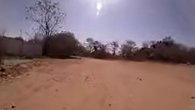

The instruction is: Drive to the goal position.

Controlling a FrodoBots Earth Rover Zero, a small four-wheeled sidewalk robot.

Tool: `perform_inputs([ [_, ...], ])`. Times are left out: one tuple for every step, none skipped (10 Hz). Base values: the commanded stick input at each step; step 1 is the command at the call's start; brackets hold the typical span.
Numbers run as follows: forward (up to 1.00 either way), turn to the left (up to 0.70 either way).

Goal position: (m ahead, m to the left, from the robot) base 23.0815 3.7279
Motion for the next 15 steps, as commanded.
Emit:
perform_inputs([
  [0.85, 0.0],
  [0.85, 0.0],
  [0.85, 0.0],
  [0.85, 0.0],
  [0.85, 0.0],
  [0.85, -0.34],
  [0.85, -0.34],
  [0.85, 0.0],
  [0.85, 0.0],
  [0.85, 0.0],
  [0.85, 0.0],
  [0.85, 0.0],
  [0.85, 0.0],
  [0.85, 0.0],
  [0.85, 0.0],
])
